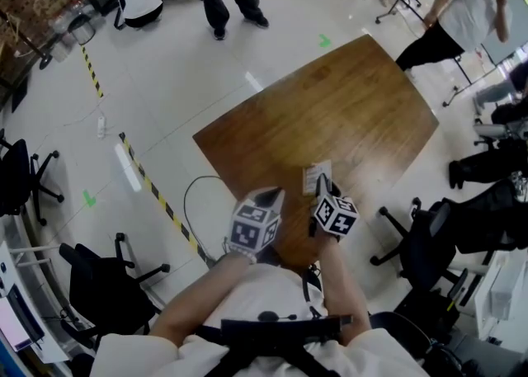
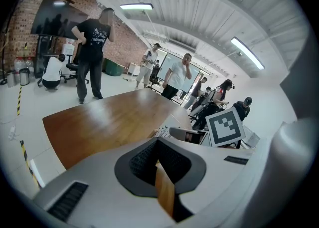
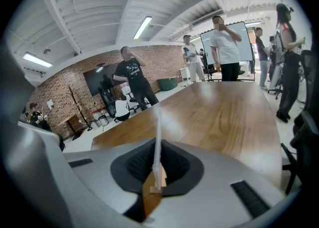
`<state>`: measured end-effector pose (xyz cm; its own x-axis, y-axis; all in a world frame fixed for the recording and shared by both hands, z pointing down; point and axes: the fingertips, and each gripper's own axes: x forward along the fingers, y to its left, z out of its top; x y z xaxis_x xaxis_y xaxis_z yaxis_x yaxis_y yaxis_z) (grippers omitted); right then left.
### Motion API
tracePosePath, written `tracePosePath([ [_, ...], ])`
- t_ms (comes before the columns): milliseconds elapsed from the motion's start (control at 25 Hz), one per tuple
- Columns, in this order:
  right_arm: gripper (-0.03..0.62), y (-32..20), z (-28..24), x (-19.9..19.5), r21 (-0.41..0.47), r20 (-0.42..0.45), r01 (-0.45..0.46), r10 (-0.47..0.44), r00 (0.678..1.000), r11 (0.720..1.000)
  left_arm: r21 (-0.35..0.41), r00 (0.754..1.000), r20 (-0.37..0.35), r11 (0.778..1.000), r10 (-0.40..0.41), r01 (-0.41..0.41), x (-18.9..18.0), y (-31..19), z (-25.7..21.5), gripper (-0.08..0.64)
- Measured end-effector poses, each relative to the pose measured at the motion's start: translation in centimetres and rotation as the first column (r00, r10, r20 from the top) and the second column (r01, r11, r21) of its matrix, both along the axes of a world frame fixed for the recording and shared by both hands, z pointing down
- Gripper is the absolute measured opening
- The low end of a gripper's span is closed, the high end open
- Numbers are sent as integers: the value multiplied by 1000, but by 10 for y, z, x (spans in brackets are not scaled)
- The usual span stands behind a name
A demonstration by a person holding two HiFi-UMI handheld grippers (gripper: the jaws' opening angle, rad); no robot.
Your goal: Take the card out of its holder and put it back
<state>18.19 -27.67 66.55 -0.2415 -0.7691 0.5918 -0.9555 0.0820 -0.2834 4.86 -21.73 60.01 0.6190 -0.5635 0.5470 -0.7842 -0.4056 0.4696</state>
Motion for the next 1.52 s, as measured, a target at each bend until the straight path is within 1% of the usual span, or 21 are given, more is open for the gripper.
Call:
tracePosePath([
  [200,25,2,6,-3,-3,-5,3,-3,1000,1000,-3,1000,-2,1000,-1,1,-2,0,1,-3],
  [360,46,1,7,-2,-18,-34,-3,2,999,1000,1,1000,-8,1000,-2,2,-2,-1,-1,-3],
  [400,61,1,7,-1,-20,-35,-7,6,999,1000,3,1000,-10,1000,-1,1,-2,-1,-2,-3],
  [480,140,1,3,0,-21,-28,-15,14,1000,1000,8,1000,-14,1000,1,0,-3,0,-4,-3],
  [560,152,3,-8,3,-9,-27,-23,22,999,1000,14,1000,-21,1000,4,-4,-4,2,-6,-3],
  [680,152,10,-33,12,42,-27,-38,39,999,998,31,999,-35,999,13,-12,-3,7,-12,-3],
  [880,152,30,-103,21,187,-41,-50,59,997,981,64,998,-64,998,28,-24,-4,16,-24,-3],
  [920,149,35,-116,21,212,-38,-45,55,998,976,67,997,-71,997,30,-25,-5,19,-27,-3],
  [960,101,42,-127,19,231,-32,-40,49,998,972,71,996,-78,997,32,-27,-6,22,-29,-3],
  [1000,97,48,-136,18,246,-22,-39,46,999,969,75,996,-85,997,35,-29,-5,25,-31,-3],
  [1120,0,68,-148,16,260,13,-46,44,999,965,88,994,-104,996,41,-32,-4,34,-37,-3],
  [1360,-2,104,-144,2,240,61,-13,-2,998,971,127,992,-121,992,28,-12,-2,48,-50,-3],
  [1520,-2,130,-138,-7,224,87,27,-47,995,974,159,992,-122,987,14,5,0,61,-67,-3],
])
